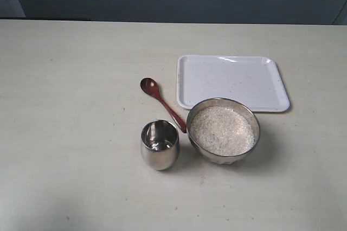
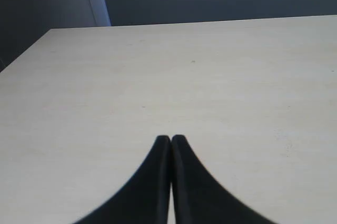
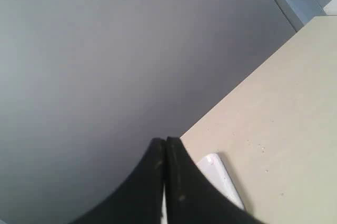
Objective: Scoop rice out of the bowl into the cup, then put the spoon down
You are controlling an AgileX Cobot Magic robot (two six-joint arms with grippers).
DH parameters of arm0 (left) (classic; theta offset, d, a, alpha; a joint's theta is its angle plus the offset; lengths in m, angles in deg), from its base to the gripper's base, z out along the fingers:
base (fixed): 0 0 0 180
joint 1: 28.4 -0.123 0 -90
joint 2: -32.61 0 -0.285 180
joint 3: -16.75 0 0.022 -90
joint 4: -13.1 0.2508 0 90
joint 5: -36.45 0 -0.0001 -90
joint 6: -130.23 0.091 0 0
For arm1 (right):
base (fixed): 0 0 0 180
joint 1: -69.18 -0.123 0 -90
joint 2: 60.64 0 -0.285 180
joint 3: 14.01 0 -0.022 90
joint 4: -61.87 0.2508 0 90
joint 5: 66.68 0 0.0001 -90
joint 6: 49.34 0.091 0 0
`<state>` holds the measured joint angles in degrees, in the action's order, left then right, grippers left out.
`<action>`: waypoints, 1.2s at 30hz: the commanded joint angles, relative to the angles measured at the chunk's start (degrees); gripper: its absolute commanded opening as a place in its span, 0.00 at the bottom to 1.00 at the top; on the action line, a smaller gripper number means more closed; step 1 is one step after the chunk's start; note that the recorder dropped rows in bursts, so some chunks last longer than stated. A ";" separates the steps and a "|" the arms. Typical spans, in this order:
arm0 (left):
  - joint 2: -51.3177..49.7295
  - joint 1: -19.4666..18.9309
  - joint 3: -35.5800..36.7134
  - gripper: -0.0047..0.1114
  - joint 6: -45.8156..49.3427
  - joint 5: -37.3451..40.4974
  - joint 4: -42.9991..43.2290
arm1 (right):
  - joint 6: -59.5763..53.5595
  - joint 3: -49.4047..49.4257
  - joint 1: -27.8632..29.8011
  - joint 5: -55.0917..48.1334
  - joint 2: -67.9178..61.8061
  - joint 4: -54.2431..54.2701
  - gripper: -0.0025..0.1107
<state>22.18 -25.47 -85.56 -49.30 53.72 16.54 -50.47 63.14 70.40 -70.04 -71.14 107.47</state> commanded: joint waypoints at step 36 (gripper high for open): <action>-0.06 0.66 -0.48 0.04 -0.14 -0.82 0.34 | -24.07 -28.79 -0.05 -8.28 -4.01 3.33 0.02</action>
<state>22.18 -25.47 -85.56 -49.30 53.72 16.54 -69.36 40.71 70.40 -73.23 -72.20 120.63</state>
